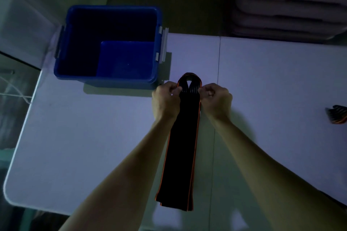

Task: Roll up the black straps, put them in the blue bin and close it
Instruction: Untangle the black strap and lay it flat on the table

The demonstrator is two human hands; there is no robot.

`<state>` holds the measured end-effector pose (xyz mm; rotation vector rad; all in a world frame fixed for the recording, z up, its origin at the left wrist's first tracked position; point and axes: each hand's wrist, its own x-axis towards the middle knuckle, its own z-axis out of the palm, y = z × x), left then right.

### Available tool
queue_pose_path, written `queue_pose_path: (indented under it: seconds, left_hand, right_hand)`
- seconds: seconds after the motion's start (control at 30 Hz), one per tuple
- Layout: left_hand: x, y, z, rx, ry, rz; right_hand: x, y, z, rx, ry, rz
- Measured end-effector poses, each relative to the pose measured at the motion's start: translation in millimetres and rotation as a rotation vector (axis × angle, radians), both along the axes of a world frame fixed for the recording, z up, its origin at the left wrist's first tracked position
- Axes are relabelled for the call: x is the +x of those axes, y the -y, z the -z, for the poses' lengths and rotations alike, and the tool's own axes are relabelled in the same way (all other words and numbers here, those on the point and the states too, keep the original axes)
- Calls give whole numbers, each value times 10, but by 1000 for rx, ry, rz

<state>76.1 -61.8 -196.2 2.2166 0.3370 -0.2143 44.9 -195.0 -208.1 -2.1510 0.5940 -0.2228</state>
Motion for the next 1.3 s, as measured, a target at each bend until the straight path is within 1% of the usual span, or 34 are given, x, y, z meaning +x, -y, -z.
queue_pose_path:
  seconds: [0.13, 0.23, 0.33, 0.47, 0.63, 0.7, 0.8, 0.9, 1.03, 1.13, 1.3]
  left_hand:
    - [17, 13, -45, -15, -23, -15]
    - [-29, -3, -105, -5, -48, -16]
    - [-230, -88, -136, -35, -111, -82]
    - [-580, -211, -84, 13, -60, -61]
    - [-732, -272, -141, 5, -53, -70]
    - [-859, -337, -163, 12, -71, -53]
    - [-1103, -481, -114, 14, -102, -5]
    - [-1335, -590, -139, 27, -101, 20]
    - [-1551, -717, -160, 56, -155, 55]
    - [-1717, -812, -124, 55, -192, 69]
    - [-1910, -830, -204, 30, -139, 140]
  right_hand:
    - [6, -9, -9, -20, 8, -12]
    - [-48, 11, -28, 20, -6, 12]
    - [-226, 33, -64, -9, -66, -13]
    - [-462, 19, -109, -26, -123, -154]
    - [-544, 29, -164, 81, -169, -97]
    - [-667, 28, -179, 48, -209, -119]
    - [-964, -23, -190, 7, -268, -210]
    - [-1270, -119, -188, 16, -327, -251]
    - [-1616, -301, -266, 39, -408, -235]
    - [-1857, -394, -306, 21, -418, -216]
    - [-2166, -494, -272, 76, -416, -228]
